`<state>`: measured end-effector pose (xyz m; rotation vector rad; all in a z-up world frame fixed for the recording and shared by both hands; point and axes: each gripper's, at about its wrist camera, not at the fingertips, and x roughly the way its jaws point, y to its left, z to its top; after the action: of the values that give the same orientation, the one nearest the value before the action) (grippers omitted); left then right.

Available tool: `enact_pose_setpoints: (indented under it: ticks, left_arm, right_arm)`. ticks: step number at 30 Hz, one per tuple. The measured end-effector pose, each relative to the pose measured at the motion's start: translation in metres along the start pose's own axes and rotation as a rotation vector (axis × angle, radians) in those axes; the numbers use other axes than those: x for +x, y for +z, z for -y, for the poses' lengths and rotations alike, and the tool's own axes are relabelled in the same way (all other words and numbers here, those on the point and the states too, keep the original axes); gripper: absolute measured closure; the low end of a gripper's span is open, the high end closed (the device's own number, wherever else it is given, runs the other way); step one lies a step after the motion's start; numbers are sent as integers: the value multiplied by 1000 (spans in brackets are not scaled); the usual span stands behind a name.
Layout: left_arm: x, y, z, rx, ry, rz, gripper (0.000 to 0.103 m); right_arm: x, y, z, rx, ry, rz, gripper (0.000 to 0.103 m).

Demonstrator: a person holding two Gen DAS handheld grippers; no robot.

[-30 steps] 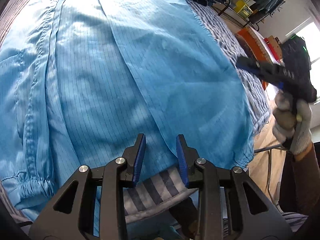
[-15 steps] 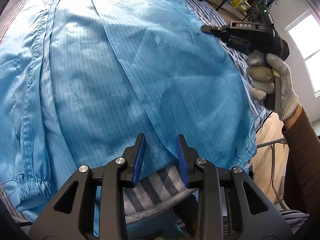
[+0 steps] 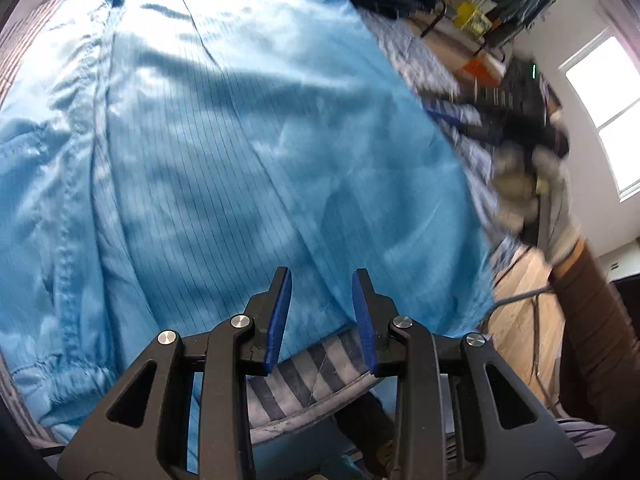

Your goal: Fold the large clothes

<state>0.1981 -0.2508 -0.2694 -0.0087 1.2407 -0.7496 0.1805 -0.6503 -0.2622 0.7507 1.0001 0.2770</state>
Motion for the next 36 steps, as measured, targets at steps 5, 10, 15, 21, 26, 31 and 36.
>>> enact_pose_setpoints:
  ticks: [5,10,15,21,26,31,36]
  left_arm:
    - [3,19,4,-23,-34,50,73]
    - [46,11,11,8,18,-54,73]
    - [26,20,29,67,39,27,73]
    - [14,67,32,43,90,160,73]
    - [64,64,27,36,108,87,73]
    - [52,56,26,56,125,110,73]
    - [-21,46,24,24,34,188,73]
  right_arm:
    - [-2,-34,10,29,126,-47,63]
    - [3,-43,4,46,146,-43,97]
    - [-9,-48,-20,-5,152,9,101]
    - [-5,-45,-13,51,125,-5,79]
    - [-6,-46,-18,69,115,13,100]
    - [-6,-40,-47,-7,29,0,102]
    - [-5,-33,-84,-99,-70,-2,102]
